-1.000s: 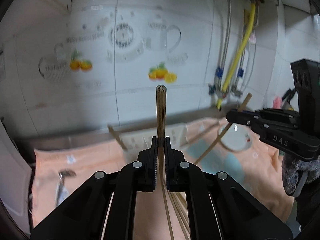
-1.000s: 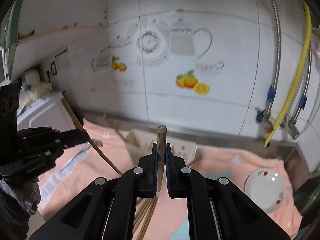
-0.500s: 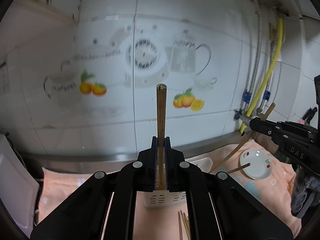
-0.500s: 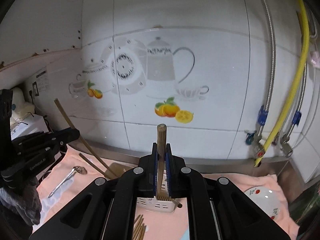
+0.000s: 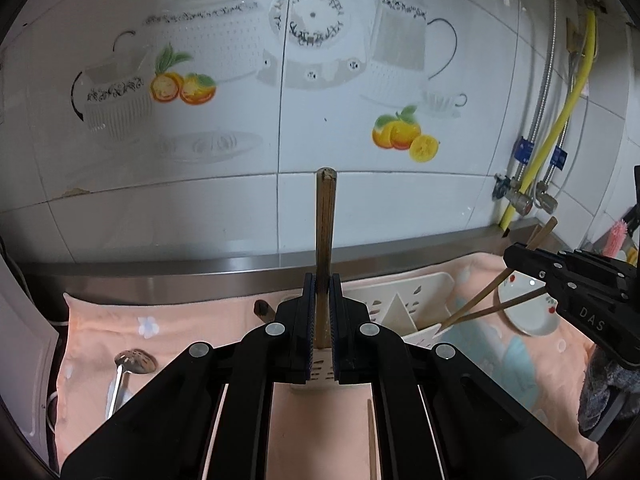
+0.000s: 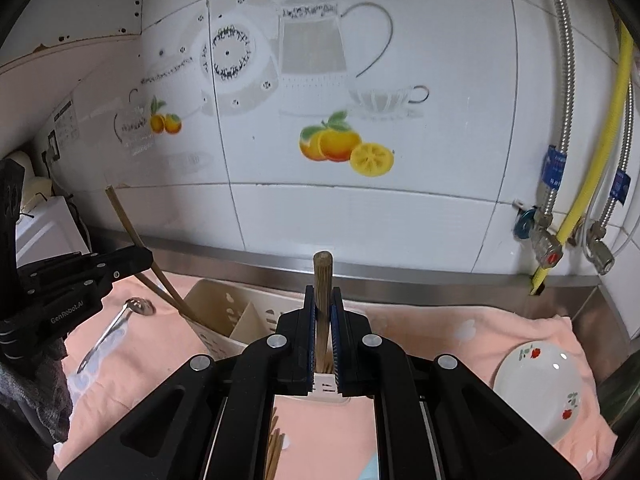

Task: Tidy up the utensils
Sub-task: 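Open the right tool to release the chopstick while the left tool releases its own, then close the right tool on a wooden chopstick while the left tool grasps another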

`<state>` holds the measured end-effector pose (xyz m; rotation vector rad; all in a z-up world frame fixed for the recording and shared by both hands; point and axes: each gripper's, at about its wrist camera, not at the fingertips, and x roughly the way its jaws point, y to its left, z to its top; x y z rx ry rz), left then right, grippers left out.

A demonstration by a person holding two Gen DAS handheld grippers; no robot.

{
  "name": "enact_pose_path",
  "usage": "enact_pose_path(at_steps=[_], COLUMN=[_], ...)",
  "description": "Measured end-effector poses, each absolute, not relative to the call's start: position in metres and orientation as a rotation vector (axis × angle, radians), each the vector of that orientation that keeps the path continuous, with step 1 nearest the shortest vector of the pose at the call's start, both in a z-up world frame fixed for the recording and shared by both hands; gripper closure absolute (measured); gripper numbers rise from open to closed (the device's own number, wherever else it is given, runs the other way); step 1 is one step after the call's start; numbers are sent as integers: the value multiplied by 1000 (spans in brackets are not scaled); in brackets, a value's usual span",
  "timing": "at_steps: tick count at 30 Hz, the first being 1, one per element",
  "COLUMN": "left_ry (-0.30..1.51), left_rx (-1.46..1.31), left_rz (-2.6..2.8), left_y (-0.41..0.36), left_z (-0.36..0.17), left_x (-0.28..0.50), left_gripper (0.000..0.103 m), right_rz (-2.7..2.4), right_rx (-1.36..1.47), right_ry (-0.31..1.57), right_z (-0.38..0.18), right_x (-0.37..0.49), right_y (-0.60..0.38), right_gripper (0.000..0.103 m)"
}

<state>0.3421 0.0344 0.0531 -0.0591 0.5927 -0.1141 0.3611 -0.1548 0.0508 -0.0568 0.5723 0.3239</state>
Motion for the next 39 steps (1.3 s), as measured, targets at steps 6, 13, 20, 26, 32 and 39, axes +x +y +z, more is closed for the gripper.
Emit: enact_pose_path(at_steps=[6, 13, 20, 26, 32, 39], left_ry=[600, 552, 507, 533, 571, 619], left_rx=[-65, -72, -61, -62, -63, -50], left_rz=[-110, -112, -129, -141, -137, -103], left_y=[35, 38, 39, 41, 45, 48], left_z=[51, 68, 79, 58, 23, -13], left_x=[342, 322, 279, 233, 193, 165], left_gripper=[96, 85, 65, 49, 45, 39], right_rz=[318, 300, 296, 332, 356, 322], right_rx=[-58, -48, -81, -96, -98, -148], right_ry=[577, 520, 448, 486, 571, 654], right_z=[49, 69, 80, 46, -9, -74], right_x=[362, 340, 278, 228, 189, 157], right_y=[-154, -162, -171, -170, -161, -146], right_gripper=[95, 76, 63, 58, 58, 58])
